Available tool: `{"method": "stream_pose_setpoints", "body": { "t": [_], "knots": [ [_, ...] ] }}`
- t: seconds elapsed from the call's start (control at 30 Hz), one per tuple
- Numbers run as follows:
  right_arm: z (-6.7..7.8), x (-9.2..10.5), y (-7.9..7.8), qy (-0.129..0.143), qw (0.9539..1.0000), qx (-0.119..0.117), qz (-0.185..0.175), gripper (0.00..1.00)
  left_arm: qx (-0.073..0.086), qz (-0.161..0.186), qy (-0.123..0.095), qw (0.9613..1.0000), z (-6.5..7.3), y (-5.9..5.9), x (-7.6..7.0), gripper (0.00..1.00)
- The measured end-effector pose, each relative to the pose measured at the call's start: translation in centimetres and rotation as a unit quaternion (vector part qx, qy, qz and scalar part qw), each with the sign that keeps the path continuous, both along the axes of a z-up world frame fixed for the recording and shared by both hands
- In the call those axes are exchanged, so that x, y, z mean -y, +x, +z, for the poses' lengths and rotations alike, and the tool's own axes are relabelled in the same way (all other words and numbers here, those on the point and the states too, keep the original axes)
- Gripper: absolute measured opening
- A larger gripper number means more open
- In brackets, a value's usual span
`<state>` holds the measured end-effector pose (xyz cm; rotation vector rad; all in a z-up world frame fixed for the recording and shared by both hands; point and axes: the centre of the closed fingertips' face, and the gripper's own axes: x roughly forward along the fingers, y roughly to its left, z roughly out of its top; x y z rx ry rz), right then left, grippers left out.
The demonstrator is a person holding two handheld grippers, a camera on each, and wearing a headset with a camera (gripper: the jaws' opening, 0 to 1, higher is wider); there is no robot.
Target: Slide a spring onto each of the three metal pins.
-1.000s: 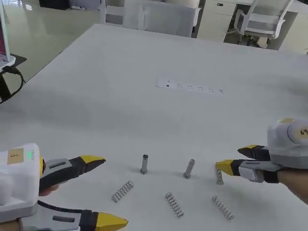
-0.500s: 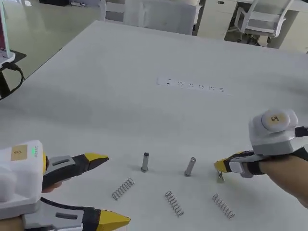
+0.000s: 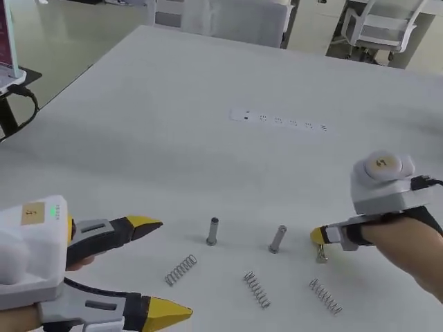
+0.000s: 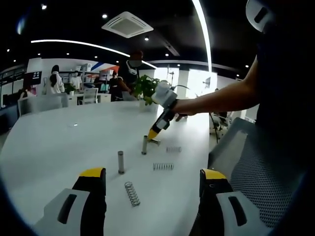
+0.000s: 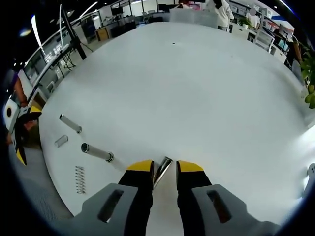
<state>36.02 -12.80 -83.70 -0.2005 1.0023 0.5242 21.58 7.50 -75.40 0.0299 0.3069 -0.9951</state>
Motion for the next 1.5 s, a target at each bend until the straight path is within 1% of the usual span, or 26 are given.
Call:
{"method": "stream_pose_setpoints", "body": {
  "t": [0.1, 0.17, 0.27, 0.3, 0.4, 0.53, 0.63, 0.73, 0.83, 0.93, 1.07, 1.13, 1.37, 1.5],
  "knots": [
    [-0.2, 0.0, -0.2, -0.008, 0.9999, -0.009, -0.002, 0.15, 0.000, -0.001, -0.001, 1.0000, -0.1, 0.0, 0.1, 0.74],
    [-0.3, 0.0, -0.1, -0.014, 0.9999, -0.007, 0.000, 0.14, 0.000, -0.001, -0.003, 1.0000, -0.1, 0.0, 0.1, 0.74],
    [-0.6, -0.1, -0.1, -0.016, 0.9998, -0.014, 0.001, 0.13, 0.000, 0.000, -0.005, 1.0000, -0.1, 0.1, 0.2, 0.74],
    [-0.7, -0.2, -0.1, -0.021, 0.9996, -0.016, 0.002, 0.13, 0.000, 0.000, -0.007, 1.0000, -0.1, 0.2, 0.2, 0.74],
    [-0.9, -0.2, -0.2, -0.029, 0.9994, -0.017, 0.006, 0.12, 0.000, -0.003, -0.005, 1.0000, -0.2, 0.2, 0.3, 0.73],
    [-1.1, 0.0, 0.3, -0.041, 0.9989, -0.014, 0.017, 0.11, -0.001, -0.005, -0.007, 1.0000, -0.1, 0.4, 0.4, 0.73],
    [-1.1, 0.0, 0.4, -0.045, 0.9987, -0.015, 0.016, 0.11, -0.001, -0.008, -0.004, 1.0000, -0.1, 0.5, 0.5, 0.73],
    [-1.1, 0.0, 0.6, -0.051, 0.9985, -0.019, 0.006, 0.10, -0.001, -0.008, -0.006, 1.0000, -0.1, 0.6, 0.5, 0.72],
    [-1.2, -0.1, 0.6, -0.070, 0.9973, -0.023, 0.005, 0.10, -0.001, -0.007, -0.008, 0.9999, -0.1, 0.6, 0.5, 0.73],
    [-1.1, -0.3, 0.5, -0.076, 0.9966, -0.031, 0.000, 0.09, -0.002, -0.009, -0.006, 0.9999, -0.2, 0.6, 0.6, 0.72],
    [-1.0, -0.4, 0.4, -0.083, 0.9957, -0.039, -0.004, 0.08, -0.001, -0.007, -0.009, 0.9999, -0.2, 0.6, 0.6, 0.72],
    [-1.0, -0.5, 0.4, -0.092, 0.9949, -0.043, 0.002, 0.07, 0.000, -0.007, -0.009, 0.9999, -0.2, 0.7, 0.6, 0.72],
    [-0.9, -0.5, 0.1, -0.101, 0.9937, -0.048, 0.005, 0.05, 0.004, -0.005, -0.011, 0.9999, 0.1, 0.9, 0.5, 0.71],
    [-0.6, -0.4, -0.2, -0.097, 0.9943, -0.045, 0.000, 0.05, 0.007, -0.005, -0.012, 0.9999, 0.3, 1.0, 0.5, 0.71]
  ]
}}
